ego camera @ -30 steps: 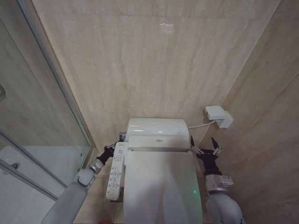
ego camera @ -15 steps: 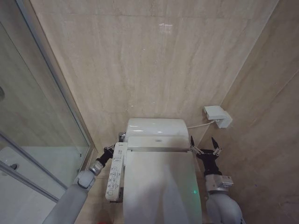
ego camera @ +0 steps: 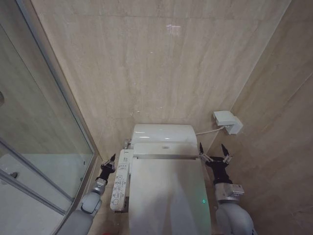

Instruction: Open the toilet lid, clean the toilet bowl with a toilet brush, close the toilet lid, and flush.

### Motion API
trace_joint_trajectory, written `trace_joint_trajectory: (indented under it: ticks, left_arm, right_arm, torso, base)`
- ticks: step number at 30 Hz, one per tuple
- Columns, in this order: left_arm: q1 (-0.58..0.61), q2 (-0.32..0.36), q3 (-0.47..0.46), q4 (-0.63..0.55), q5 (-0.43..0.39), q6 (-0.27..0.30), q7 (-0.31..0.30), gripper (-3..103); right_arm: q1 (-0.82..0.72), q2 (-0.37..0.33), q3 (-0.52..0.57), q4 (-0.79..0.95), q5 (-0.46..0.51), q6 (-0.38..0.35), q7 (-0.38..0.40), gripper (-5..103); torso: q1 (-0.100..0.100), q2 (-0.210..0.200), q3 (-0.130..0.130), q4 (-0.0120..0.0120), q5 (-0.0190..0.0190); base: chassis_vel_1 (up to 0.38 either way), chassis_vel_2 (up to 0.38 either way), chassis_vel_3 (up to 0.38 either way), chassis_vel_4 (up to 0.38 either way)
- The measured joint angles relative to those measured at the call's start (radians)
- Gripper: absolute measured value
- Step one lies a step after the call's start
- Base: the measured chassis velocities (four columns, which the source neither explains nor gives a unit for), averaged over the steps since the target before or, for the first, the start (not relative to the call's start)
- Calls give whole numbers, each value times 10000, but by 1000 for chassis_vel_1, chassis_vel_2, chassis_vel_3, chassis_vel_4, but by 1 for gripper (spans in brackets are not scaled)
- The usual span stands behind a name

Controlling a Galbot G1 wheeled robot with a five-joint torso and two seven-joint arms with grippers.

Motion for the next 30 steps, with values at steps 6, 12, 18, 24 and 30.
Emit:
trace_joint_trajectory:
  ticks: [6,12,18,24,30]
  left_arm:
    - [702,-180,-747,-1409,-287,116,-220,8]
    - [1315,-162,-1129,-2832,-529,258,-253,35]
    - [2210,-189,-1676,-4864,-956,880,-255,62]
    - [2905,-270,-1939,-6330,-1441,1691,-242,62]
    - [3805,-415,-2140,-7749,-1701,2491,-278,89]
  right_arm:
    - [0,0,0,0,0,0,0,100]
    - [0,0,0,0,0,0,0,100]
    - [0,0,1,0,0,0,0,100]
    - [0,0,0,0,0,0,0,100]
    - [0,0,0,0,0,0,0,100]
  torso:
    - [0,0,0,-1,1]
    - [0,0,1,-3,0]
    - [0,0,1,0,1]
    - [0,0,1,-1,1]
    - [0,0,1,-1,1]
  base:
    - [0,0,0,0]
    - [0,0,0,0]
    - [0,0,0,0]
    - [0,0,0,0]
    - [0,0,0,0]
